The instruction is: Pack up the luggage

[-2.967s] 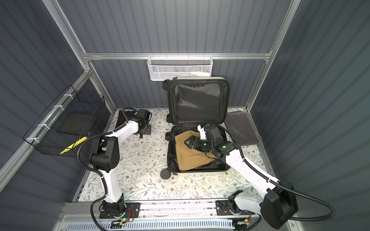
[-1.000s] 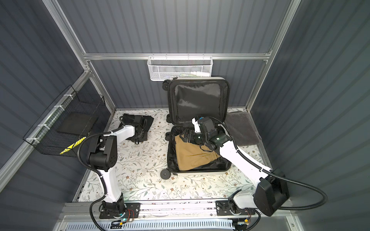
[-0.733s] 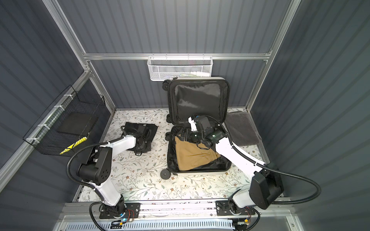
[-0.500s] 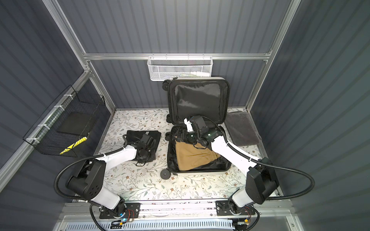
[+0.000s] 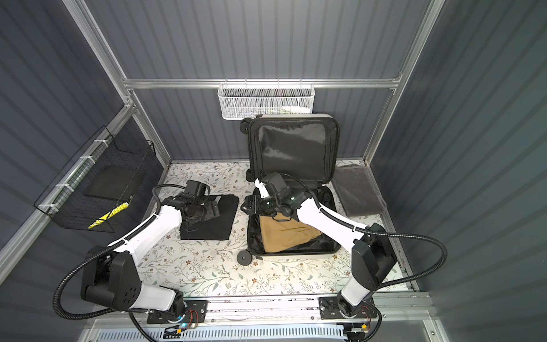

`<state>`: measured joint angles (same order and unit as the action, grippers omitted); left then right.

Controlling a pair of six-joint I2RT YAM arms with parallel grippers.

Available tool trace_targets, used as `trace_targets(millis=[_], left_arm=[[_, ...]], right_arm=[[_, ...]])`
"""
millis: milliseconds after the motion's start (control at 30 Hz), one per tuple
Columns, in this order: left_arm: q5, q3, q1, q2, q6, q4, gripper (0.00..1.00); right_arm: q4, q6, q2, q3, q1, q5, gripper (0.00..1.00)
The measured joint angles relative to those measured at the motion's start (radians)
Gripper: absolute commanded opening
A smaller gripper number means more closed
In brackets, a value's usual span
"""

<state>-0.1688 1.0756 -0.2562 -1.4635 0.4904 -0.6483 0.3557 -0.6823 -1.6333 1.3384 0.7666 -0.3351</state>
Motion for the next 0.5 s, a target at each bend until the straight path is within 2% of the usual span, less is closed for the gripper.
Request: trace_targets(millis=[233, 500], left_arm=[[-0.039, 0.108, 0.055, -0.161, -0.114, -0.011, 0.93], [-0.107, 0.226, 0.101, -0.304, -0.190, 0.009, 0.92]], right_arm=[[0.012, -0.037, -0.058, 0.013, 0.089, 0.040, 0.78], [0.013, -0.105, -0.144, 0.063, 0.178, 0.082, 0.75]])
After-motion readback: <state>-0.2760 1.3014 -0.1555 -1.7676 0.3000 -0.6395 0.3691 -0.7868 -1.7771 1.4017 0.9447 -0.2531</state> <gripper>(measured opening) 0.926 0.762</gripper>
